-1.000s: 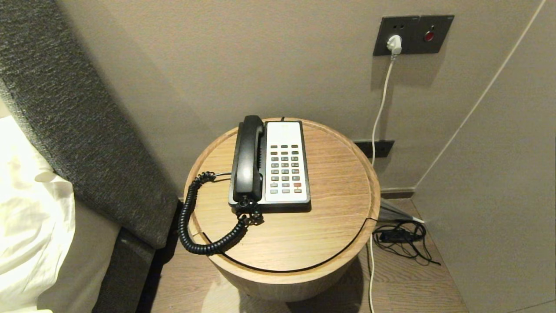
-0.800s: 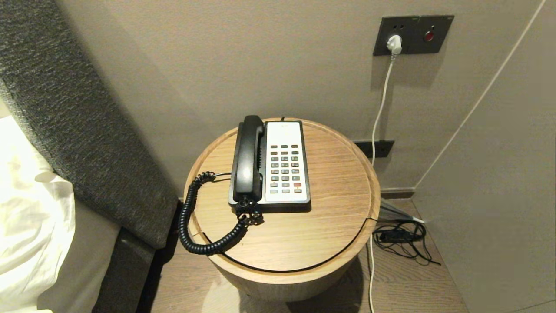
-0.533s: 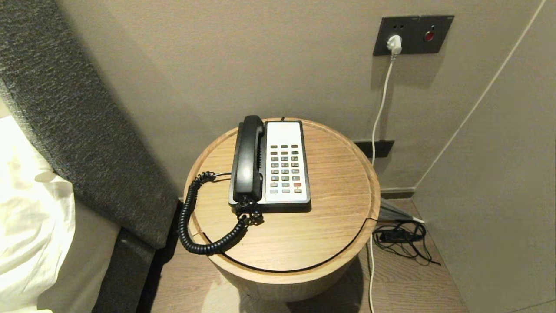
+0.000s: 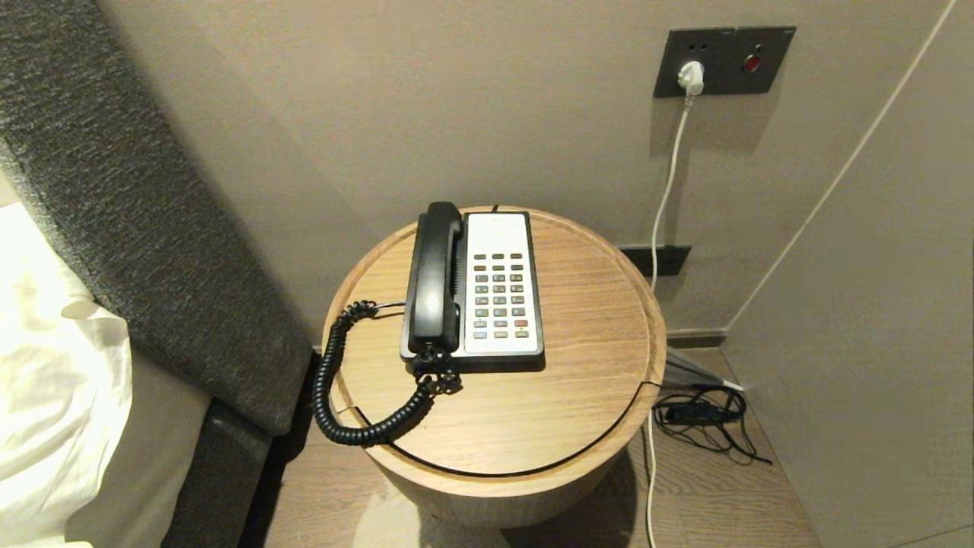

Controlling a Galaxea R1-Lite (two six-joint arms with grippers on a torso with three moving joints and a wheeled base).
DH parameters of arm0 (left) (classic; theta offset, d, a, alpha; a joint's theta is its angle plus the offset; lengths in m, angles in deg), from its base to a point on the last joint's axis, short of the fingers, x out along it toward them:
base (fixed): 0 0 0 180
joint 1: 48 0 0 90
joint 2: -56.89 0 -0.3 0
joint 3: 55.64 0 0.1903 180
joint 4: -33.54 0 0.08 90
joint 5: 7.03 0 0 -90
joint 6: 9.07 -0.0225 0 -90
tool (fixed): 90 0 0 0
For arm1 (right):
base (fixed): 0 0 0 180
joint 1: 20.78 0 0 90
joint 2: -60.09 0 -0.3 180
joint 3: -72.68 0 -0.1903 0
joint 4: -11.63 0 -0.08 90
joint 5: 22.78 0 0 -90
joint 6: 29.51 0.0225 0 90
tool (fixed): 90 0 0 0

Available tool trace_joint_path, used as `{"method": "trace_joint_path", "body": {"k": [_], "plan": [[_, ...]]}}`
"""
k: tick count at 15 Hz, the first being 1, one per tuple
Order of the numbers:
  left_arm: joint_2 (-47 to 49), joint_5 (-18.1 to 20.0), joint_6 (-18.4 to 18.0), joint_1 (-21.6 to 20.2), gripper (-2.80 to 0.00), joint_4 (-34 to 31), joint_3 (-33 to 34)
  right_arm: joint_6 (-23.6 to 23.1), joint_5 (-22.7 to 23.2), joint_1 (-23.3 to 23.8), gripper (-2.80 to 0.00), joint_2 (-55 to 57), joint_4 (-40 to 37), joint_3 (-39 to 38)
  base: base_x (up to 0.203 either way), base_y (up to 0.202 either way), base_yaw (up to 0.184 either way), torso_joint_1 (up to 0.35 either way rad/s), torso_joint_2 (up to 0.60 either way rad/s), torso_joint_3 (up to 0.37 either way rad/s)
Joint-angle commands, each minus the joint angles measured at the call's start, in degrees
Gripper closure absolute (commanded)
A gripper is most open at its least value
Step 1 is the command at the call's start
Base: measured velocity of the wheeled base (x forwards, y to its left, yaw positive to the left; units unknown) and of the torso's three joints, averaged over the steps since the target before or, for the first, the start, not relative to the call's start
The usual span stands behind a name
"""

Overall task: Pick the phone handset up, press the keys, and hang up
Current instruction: Pick up the desk phone handset

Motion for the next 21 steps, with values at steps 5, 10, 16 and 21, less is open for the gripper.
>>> {"method": "trace_joint_path", "body": {"k": [5,10,16,21], "plan": [[40.07,11.43,3.18,0.08,0.00,-5.83,-36.58,-0.05,0.00,-0.01,0.00,0.09,0.06,0.00,0.000,0.000,0.000,0.000,0.00,0.000],[65.57,14.18,5.76,7.65,0.00,-14.55,-61.90,-0.05,0.00,-0.01,0.00,0.09,-0.02,0.00,0.000,0.000,0.000,0.000,0.00,0.000],[85.91,5.16,12.89,24.22,0.00,-37.44,-87.94,-0.05,0.00,-0.01,0.00,0.09,-0.02,0.00,0.000,0.000,0.000,0.000,0.00,0.000],[92.04,-12.79,10.57,33.17,0.00,-40.89,-90.33,-0.05,0.00,-0.01,0.00,0.09,-0.01,0.00,0.000,0.000,0.000,0.000,0.00,0.000]]}}
